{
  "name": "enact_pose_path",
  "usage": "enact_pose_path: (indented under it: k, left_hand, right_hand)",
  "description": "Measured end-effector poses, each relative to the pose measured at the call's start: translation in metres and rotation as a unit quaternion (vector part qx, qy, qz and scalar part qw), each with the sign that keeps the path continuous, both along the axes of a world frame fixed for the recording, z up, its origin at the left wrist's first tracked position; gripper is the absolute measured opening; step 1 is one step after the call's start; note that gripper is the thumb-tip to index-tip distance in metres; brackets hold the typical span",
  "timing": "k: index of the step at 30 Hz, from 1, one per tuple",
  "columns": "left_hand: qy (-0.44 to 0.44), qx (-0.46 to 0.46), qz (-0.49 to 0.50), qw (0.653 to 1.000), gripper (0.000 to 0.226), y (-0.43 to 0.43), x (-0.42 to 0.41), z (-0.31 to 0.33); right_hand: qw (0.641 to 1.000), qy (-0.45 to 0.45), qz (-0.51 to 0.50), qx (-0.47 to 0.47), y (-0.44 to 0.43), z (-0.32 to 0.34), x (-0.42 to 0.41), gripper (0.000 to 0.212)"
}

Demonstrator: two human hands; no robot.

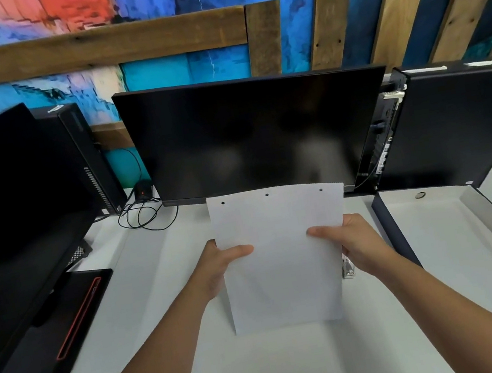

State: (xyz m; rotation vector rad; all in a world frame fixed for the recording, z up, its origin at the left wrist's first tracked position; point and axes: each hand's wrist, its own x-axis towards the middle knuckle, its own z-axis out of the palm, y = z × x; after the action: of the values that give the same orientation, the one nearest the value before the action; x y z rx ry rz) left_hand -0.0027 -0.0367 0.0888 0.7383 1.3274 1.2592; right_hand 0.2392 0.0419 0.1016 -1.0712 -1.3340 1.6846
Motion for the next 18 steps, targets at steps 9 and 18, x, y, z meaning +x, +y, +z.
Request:
enact_pose_path:
  k: [9,18]
  left_hand:
    - [0.014,0.037,0.0,0.999,0.058,-0.004,0.004,0.009]
    - [0.027,0.057,0.027,0.998,0.055,-0.007,0.008,0.01]
  right_hand:
    - [0.998,-0.002,-0.01,0.06,-0.015,0.003,0.006,0.02]
    - [0.997,-0.005,-0.036,0.064,-0.021,0.01,0.003,0.015]
